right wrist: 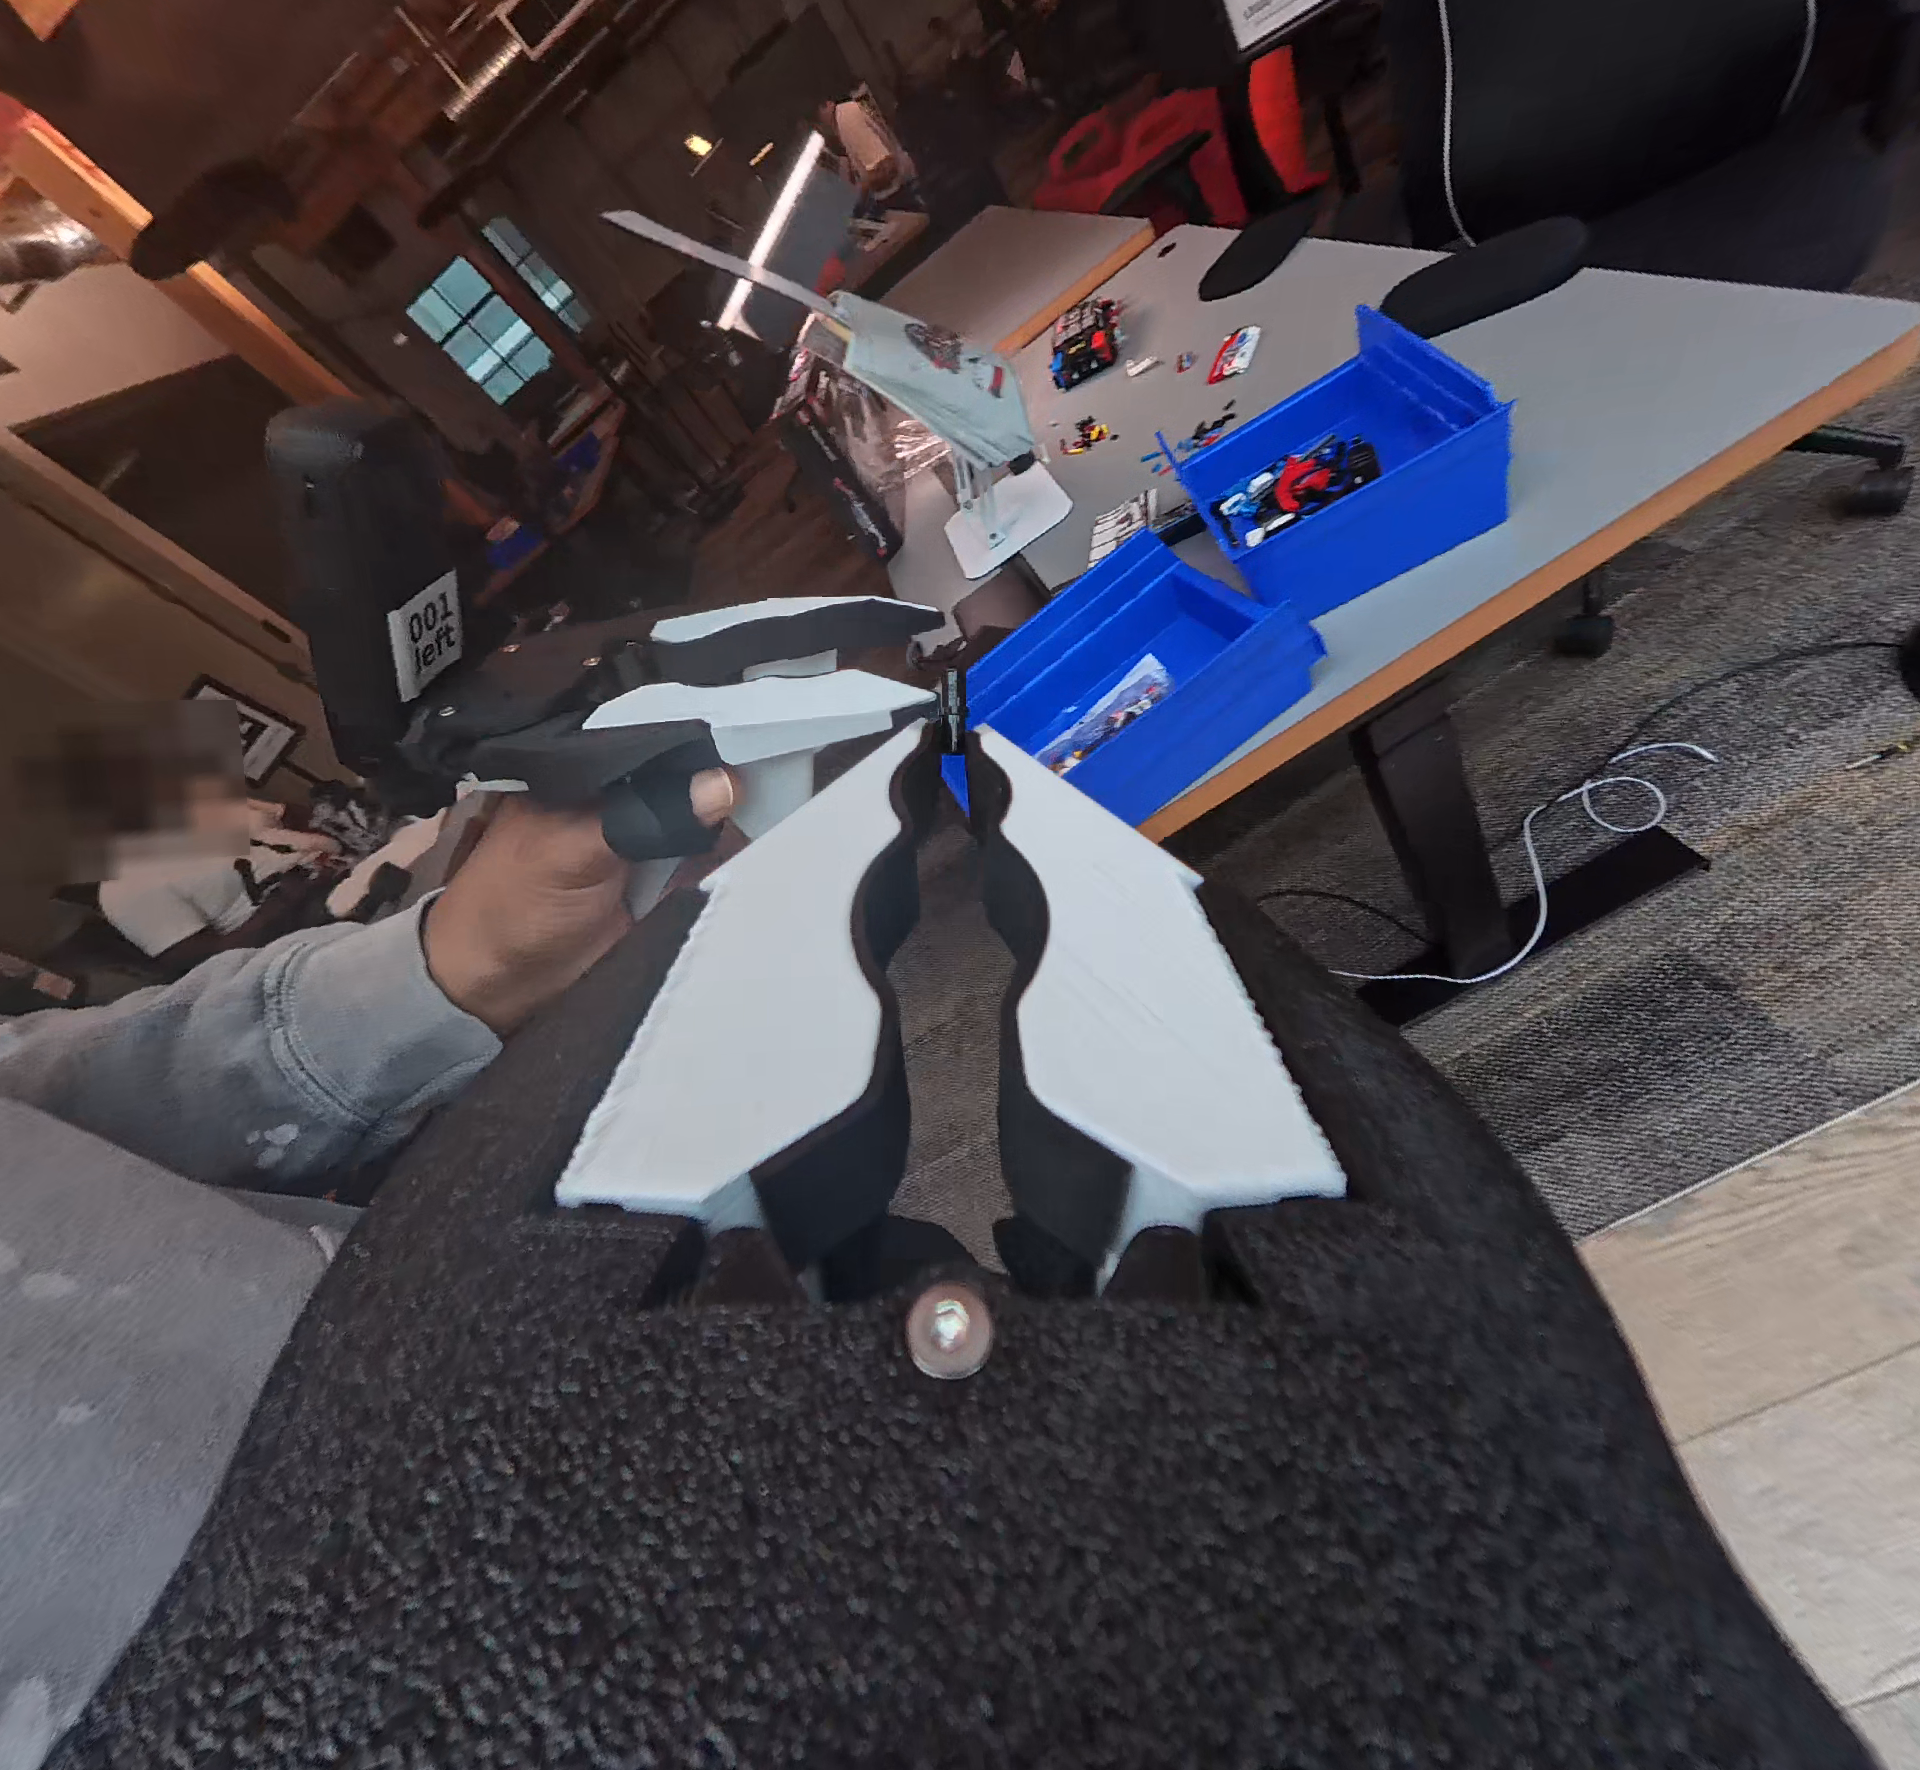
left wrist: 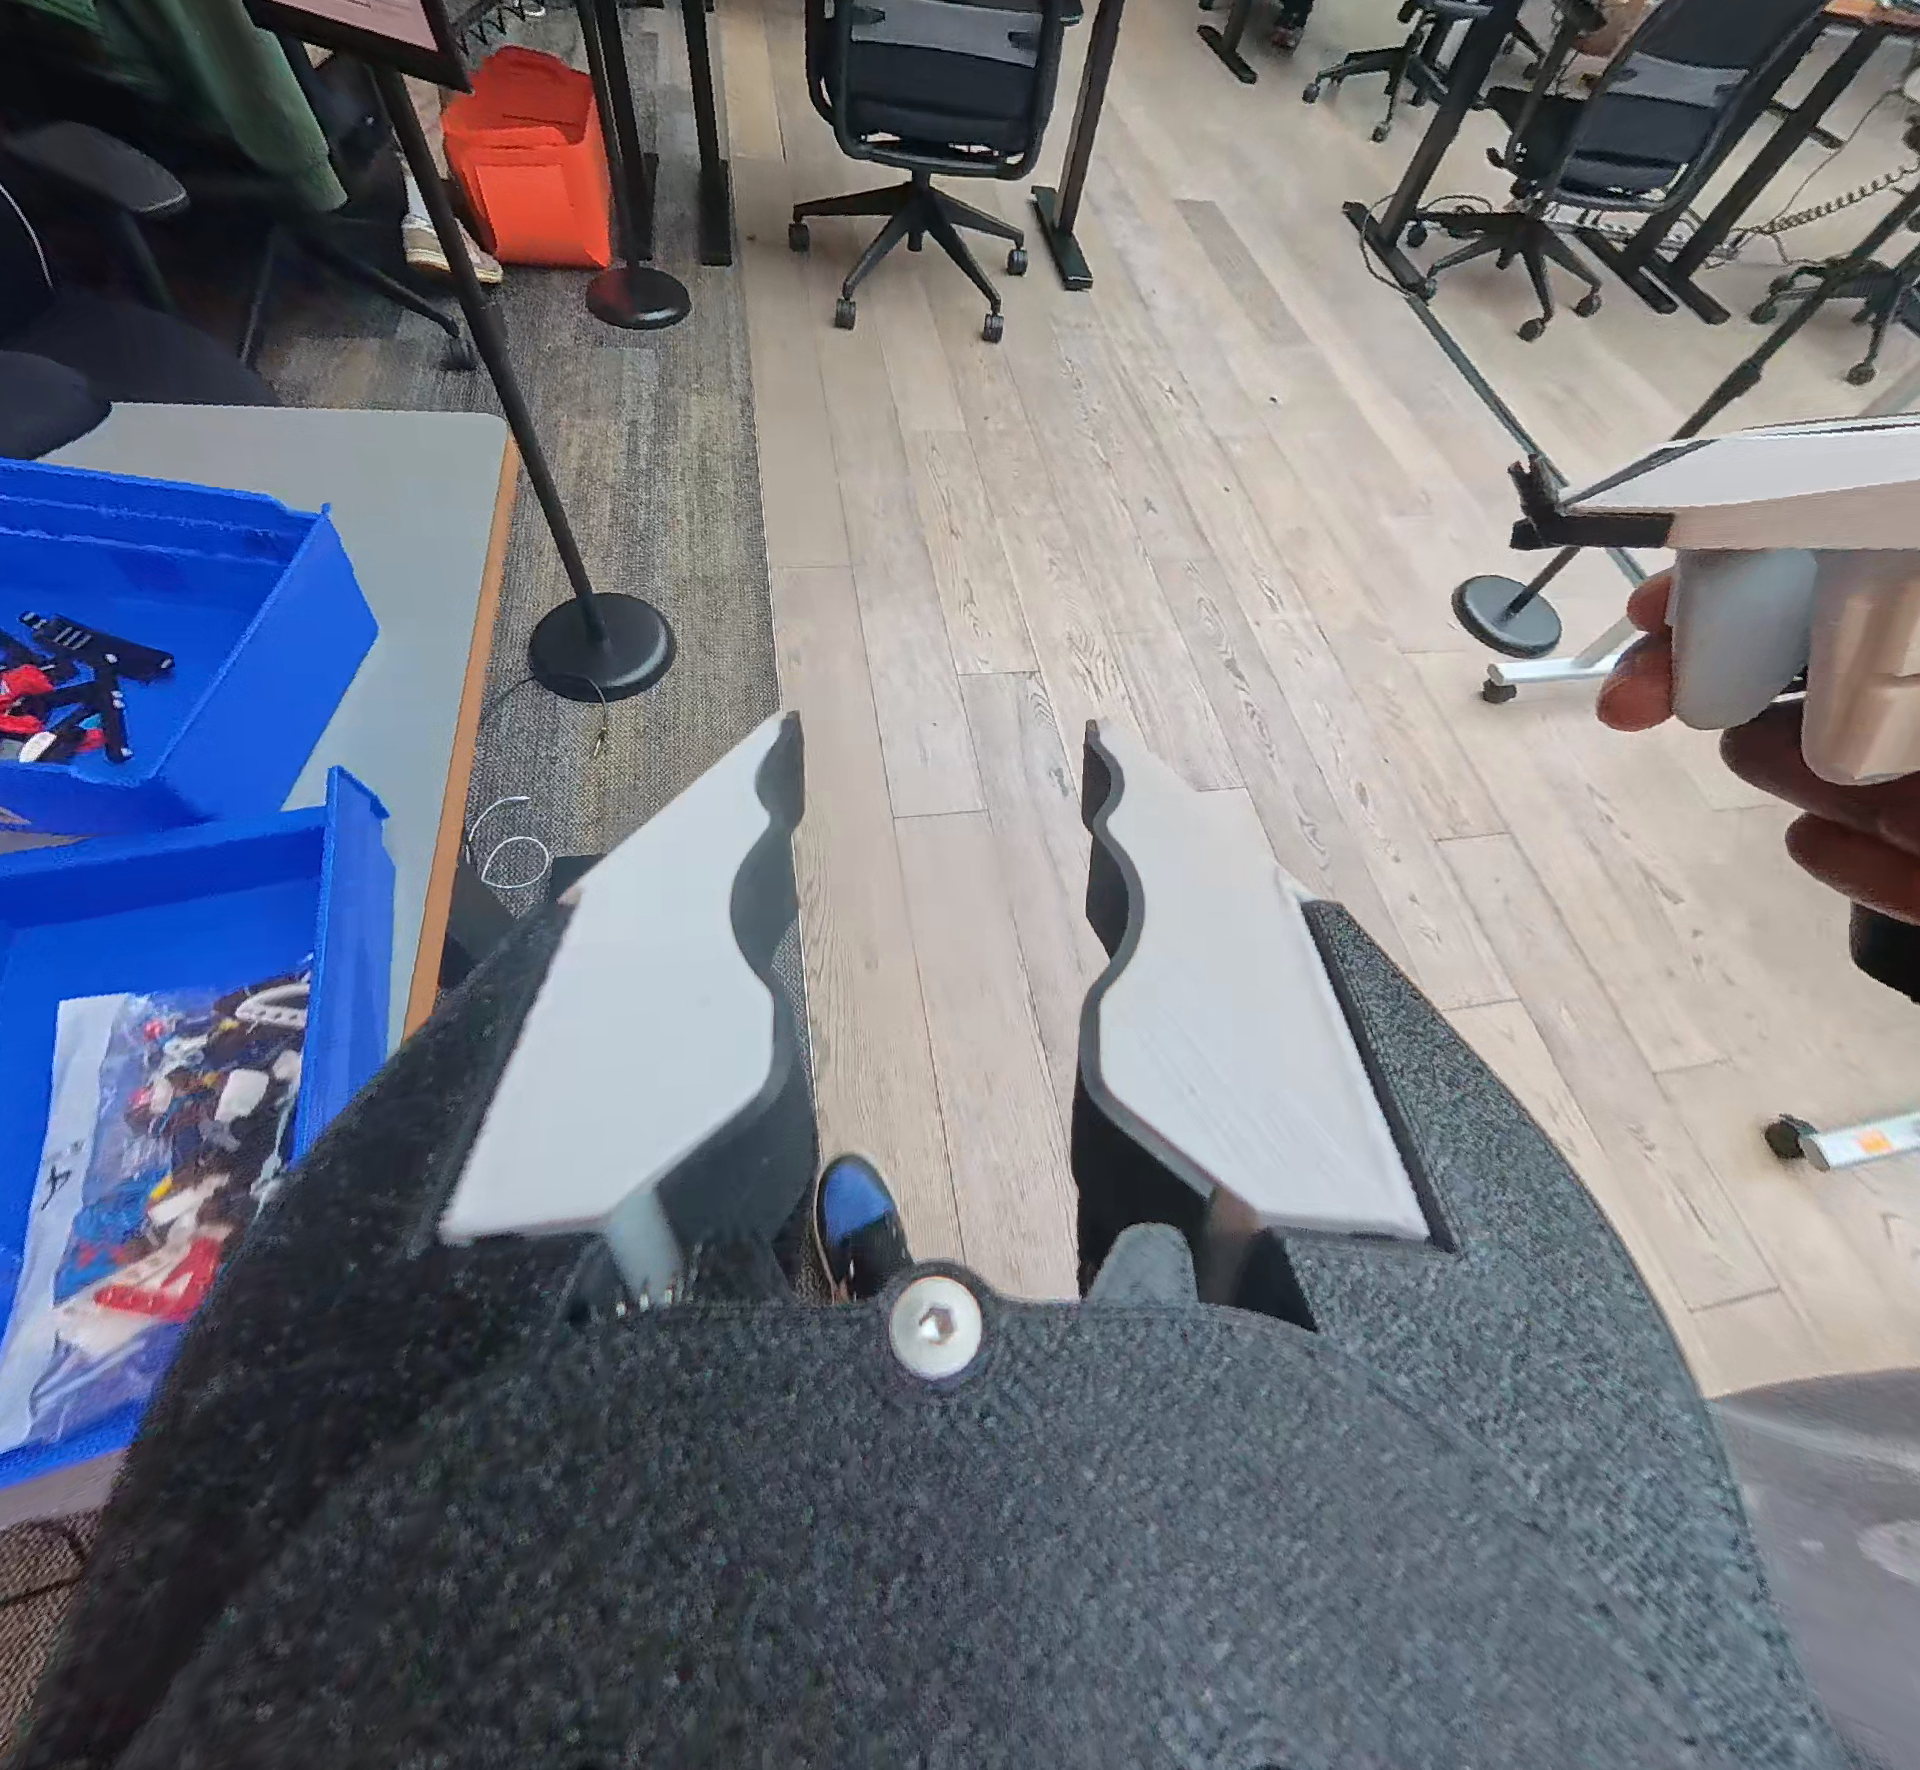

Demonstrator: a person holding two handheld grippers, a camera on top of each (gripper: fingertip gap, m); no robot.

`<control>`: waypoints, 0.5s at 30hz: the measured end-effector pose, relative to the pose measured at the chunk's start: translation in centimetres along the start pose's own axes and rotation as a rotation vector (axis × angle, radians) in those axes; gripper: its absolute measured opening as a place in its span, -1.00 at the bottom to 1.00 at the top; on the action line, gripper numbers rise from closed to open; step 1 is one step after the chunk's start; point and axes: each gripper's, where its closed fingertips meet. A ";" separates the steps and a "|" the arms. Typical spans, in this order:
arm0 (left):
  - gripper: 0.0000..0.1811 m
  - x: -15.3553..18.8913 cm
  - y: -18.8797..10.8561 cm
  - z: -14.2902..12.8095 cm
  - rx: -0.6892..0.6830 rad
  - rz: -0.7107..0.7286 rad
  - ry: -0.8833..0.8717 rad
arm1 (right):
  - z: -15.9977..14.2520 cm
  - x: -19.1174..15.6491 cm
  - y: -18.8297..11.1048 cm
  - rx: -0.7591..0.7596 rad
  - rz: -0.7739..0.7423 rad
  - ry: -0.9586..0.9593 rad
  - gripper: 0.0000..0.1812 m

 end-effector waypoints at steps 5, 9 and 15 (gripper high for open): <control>-0.42 -7.9 11.9 2.5 -0.006 -0.034 -0.013 | 5.0 10.4 5.5 -0.018 -0.096 -0.037 -0.95; -0.42 -13.7 22.3 10.2 0.052 -0.090 0.010 | 12.9 18.1 9.3 -0.024 -0.225 -0.114 -0.96; -0.39 -20.2 33.9 26.0 0.204 -0.137 0.164 | 25.0 28.8 14.6 0.012 -0.371 -0.277 -0.96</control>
Point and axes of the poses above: each gripper's, where its closed fingertips meet, y out along the fingers, z out of its top, x = y × z across the jaws, and after that the axes turned 7 degrees about -z, right-handed
